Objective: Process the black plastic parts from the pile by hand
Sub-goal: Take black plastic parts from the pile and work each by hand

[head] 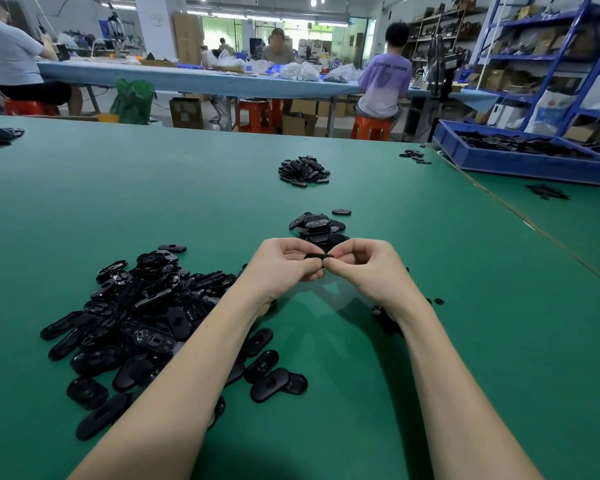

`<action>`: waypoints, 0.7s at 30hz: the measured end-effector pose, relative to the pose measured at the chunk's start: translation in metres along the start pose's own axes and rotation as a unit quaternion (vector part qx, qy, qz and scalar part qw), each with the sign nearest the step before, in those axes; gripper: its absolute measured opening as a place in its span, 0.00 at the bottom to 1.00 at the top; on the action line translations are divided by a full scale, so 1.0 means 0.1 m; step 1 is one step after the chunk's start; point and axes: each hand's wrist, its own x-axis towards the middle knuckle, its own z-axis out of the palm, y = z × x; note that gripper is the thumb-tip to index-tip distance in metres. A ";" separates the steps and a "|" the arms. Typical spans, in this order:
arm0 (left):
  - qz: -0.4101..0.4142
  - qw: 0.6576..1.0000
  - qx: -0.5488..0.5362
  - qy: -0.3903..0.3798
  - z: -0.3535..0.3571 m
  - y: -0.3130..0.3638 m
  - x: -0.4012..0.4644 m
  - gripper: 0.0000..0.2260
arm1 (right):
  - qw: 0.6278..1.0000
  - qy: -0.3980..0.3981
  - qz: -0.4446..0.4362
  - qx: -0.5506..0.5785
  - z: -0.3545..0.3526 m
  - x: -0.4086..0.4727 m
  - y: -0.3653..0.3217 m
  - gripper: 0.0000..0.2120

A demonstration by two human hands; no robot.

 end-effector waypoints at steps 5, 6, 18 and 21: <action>0.000 1.000 -0.012 0.003 -0.01 -0.02 0.04 0.06 | 0.996 0.002 -0.057 -0.067 -0.02 0.00 0.02 0.08; 0.000 1.000 -0.010 0.006 -0.01 -0.02 0.04 0.06 | 0.995 0.016 -0.057 -0.081 -0.02 0.01 0.03 0.08; 0.094 0.972 0.182 0.113 -0.30 0.08 0.05 0.09 | 0.966 0.082 0.008 -0.245 0.03 0.21 0.05 0.06; 0.095 0.975 0.173 0.103 -0.32 0.10 0.06 0.11 | 0.956 0.083 0.013 -0.282 0.11 0.32 0.00 0.08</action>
